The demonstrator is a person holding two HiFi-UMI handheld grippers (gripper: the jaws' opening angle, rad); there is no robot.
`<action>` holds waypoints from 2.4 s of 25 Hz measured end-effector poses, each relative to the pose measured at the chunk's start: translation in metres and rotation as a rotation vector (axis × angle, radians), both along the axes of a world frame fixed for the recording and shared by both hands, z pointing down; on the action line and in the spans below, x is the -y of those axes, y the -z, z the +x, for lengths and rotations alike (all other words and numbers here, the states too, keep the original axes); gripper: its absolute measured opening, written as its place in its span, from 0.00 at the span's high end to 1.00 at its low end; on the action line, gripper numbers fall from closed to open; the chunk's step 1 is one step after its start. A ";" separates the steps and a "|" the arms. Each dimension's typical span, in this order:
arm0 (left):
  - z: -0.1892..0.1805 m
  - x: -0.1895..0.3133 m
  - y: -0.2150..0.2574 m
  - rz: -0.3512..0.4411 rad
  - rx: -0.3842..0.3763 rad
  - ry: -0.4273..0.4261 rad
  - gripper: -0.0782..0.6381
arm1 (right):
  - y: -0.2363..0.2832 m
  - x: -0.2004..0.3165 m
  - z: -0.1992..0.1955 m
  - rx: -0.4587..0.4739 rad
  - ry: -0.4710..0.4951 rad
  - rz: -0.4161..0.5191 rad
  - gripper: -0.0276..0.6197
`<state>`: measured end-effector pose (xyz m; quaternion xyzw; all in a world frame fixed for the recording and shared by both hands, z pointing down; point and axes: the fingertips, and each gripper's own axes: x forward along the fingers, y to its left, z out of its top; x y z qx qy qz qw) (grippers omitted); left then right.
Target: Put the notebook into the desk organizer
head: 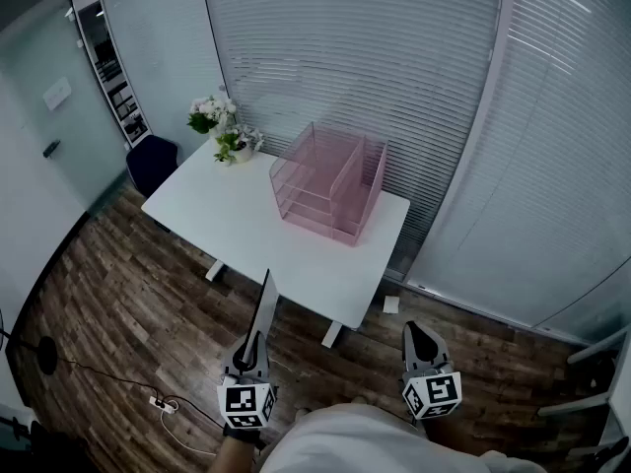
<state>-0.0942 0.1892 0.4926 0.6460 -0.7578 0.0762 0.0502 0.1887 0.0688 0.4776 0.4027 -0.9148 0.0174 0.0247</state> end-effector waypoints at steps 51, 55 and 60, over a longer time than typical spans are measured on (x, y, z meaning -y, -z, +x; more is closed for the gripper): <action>-0.146 0.376 0.075 0.120 0.268 -0.339 0.87 | -0.032 0.176 -0.154 -0.083 -0.248 -0.128 0.94; -0.137 0.425 0.077 0.104 0.437 -0.328 0.87 | -0.026 0.198 -0.139 -0.067 -0.252 -0.108 0.94; -0.125 0.487 0.059 0.023 0.708 -0.312 0.87 | -0.024 0.229 -0.106 -0.057 -0.273 -0.109 0.94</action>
